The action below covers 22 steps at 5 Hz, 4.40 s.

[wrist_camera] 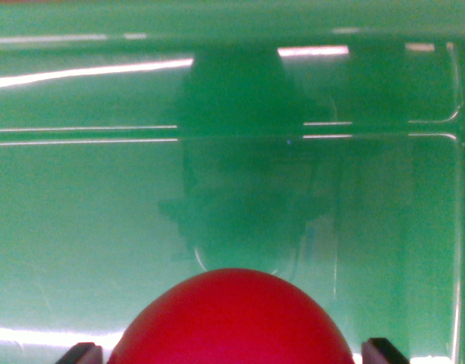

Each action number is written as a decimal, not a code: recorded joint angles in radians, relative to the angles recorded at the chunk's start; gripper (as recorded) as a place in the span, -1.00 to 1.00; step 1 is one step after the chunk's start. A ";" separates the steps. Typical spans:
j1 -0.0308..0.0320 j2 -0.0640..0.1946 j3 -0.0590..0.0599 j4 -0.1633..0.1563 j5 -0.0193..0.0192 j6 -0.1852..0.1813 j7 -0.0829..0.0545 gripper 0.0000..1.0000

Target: Pick fruit

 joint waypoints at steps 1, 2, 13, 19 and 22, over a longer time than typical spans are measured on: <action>0.0003 -0.012 0.000 0.030 -0.0008 0.042 0.000 1.00; 0.0003 -0.012 0.000 0.030 -0.0008 0.042 0.000 1.00; 0.0023 -0.093 -0.002 0.228 -0.0063 0.320 0.003 1.00; 0.0033 -0.131 -0.002 0.322 -0.0089 0.453 0.005 1.00; 0.0036 -0.143 -0.003 0.351 -0.0097 0.494 0.005 1.00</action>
